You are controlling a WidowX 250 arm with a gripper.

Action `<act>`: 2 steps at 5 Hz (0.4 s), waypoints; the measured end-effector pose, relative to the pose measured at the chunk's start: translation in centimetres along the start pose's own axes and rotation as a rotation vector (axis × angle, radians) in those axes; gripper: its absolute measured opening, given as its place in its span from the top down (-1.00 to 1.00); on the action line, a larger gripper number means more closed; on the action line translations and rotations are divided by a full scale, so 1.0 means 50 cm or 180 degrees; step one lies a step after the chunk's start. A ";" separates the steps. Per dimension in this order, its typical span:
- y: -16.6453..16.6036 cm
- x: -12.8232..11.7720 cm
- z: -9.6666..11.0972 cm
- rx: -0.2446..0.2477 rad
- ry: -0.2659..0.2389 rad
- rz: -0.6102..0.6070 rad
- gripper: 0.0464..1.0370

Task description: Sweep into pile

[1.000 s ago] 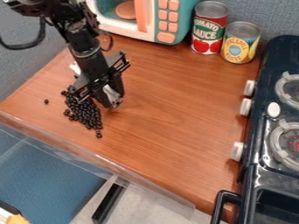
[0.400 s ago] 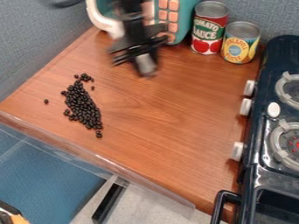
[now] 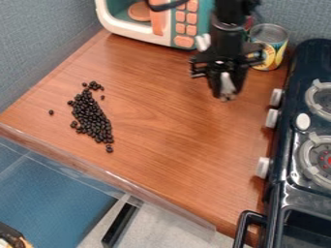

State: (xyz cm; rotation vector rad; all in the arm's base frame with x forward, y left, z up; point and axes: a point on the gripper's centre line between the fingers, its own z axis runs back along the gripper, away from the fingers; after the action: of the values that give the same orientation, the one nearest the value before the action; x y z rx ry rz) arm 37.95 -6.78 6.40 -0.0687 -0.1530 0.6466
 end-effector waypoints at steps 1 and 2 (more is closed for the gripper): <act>-0.012 -0.031 -0.043 0.0132 0.0082 -0.0235 0.34; 0.011 -0.045 -0.074 0.0252 0.0192 -0.0365 0.25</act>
State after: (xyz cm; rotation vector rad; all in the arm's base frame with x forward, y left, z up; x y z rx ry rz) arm 36.46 -7.74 2.39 -0.0031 -0.0726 0.5350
